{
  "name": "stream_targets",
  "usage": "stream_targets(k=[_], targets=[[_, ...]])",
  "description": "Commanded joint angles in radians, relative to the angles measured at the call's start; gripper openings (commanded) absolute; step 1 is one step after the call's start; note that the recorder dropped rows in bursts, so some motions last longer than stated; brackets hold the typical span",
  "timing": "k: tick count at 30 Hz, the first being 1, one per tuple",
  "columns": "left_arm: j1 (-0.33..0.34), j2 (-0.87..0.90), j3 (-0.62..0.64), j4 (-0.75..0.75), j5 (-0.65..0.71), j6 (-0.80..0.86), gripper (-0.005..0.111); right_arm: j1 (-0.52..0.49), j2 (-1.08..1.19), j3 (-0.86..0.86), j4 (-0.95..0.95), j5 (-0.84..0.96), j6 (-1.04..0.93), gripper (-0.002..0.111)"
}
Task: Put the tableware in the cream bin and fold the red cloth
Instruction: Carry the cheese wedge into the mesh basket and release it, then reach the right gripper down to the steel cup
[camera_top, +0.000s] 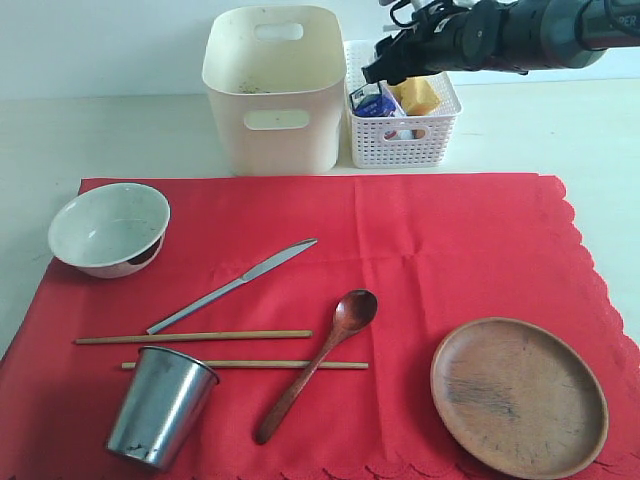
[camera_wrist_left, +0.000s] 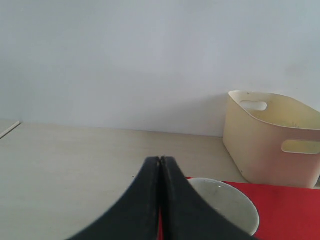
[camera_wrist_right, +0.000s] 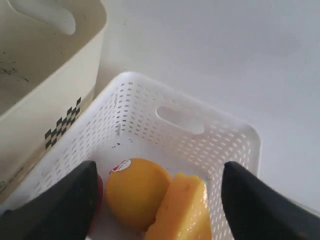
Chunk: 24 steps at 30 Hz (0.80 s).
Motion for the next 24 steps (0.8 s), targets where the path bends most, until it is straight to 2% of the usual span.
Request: stream_targets(k=[1, 15, 17, 24], targets=[[0.000, -0.005, 0.001, -0.003, -0.001, -0.002, 0.003, -0.007, -0.006, -0.007, -0.001, 0.033, 0.059, 0.068], [0.000, -0.005, 0.001, -0.003, -0.001, -0.002, 0.003, -0.007, -0.156, -0.007, -0.003, 0.333, 0.057, 0.066], [0.000, -0.005, 0.001, -0.003, -0.001, -0.002, 0.003, -0.007, -0.180, -0.007, -0.003, 0.393, 0.057, 0.059], [0.000, -0.005, 0.001, -0.003, -0.001, -0.002, 0.003, -0.005, -0.261, -0.007, 0.002, 0.575, 0.057, 0.018]])
